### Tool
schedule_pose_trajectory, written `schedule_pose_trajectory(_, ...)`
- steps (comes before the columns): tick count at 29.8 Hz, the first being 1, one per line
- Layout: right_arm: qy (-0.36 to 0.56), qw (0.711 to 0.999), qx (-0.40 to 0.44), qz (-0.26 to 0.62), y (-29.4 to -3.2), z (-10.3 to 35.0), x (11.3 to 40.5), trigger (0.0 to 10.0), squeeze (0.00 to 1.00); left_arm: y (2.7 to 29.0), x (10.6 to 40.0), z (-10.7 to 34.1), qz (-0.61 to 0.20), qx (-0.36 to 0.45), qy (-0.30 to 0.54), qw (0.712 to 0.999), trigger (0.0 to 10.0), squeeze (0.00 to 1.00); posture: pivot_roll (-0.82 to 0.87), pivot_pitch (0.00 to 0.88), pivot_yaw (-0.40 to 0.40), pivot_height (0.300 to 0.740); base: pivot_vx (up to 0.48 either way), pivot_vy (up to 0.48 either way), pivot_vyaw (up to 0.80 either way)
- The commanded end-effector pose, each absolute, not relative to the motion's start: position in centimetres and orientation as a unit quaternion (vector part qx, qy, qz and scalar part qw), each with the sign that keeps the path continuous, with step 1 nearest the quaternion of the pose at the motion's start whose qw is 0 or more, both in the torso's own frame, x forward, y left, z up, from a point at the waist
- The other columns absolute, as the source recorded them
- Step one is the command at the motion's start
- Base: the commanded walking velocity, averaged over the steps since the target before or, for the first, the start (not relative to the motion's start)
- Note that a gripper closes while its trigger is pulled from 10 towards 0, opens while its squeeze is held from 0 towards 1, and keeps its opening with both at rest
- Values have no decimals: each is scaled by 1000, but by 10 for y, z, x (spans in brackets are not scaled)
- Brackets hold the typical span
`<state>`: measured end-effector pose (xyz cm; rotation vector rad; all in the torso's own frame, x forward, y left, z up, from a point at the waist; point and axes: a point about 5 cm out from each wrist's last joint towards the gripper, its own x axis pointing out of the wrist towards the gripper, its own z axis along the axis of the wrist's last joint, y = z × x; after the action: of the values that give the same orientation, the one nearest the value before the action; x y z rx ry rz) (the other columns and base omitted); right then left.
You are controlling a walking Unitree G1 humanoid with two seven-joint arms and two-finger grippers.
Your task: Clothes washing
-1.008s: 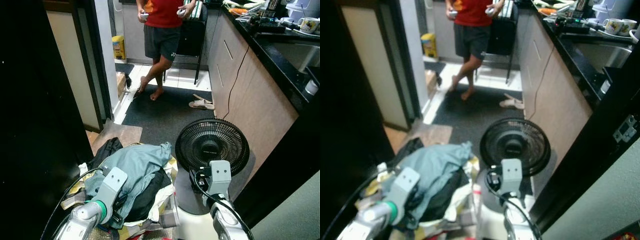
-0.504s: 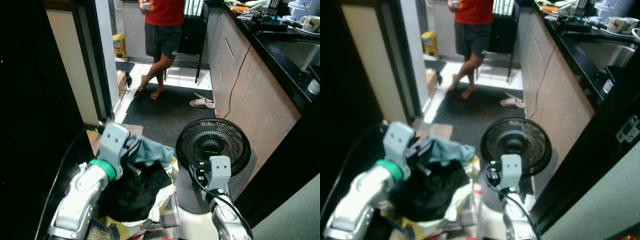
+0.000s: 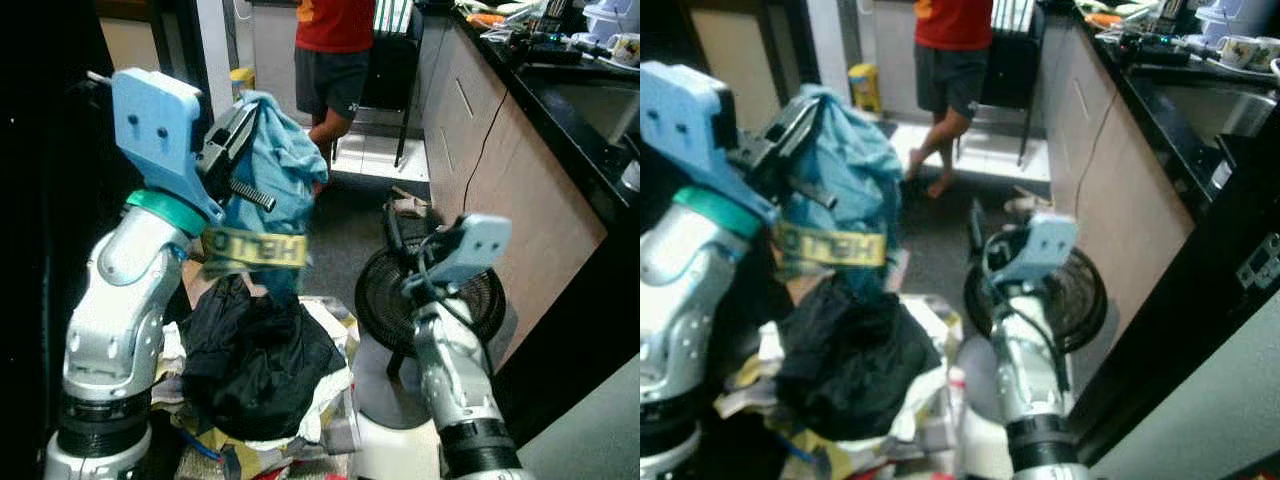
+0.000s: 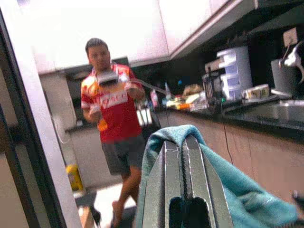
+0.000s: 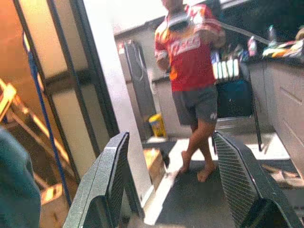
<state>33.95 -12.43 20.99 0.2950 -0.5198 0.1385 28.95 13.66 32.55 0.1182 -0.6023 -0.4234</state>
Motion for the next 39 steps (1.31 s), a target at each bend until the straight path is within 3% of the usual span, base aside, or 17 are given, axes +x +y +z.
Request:
schedule_pose_trajectory(1, -254, 953, 152, 61, -129, 211, 338, 10000, 0, 136, 290, 317, -214, 46, -269, 938, 10000, 0, 59, 8, 41, 740, 0, 0, 0)
schedule_pose_trajectory(11, -229, 958, 165, 53, -128, 216, 336, 10000, 0, 142, 297, 317, -193, -22, -233, 953, 10000, 0, 59, 15, 40, 740, 0, 0, -208)
schedule_pose_trajectory(22, -188, 966, 177, 31, -129, 212, 338, 10000, 0, 145, 298, 312, -183, 10, -209, 961, 10000, 0, 65, 17, 45, 740, 0, 0, -661)
schedule_pose_trajectory(27, -155, 969, 193, -26, -140, 207, 344, 10000, 0, 144, 298, 309, -182, 18, -201, 963, 10000, 0, 65, 14, 47, 731, 0, 0, -396)
schedule_pose_trajectory(39, -149, 967, 205, -20, -140, 206, 342, 10000, 0, 144, 301, 306, -181, 26, -193, 964, 10000, 0, 65, 16, 55, 731, 0, 0, -690)
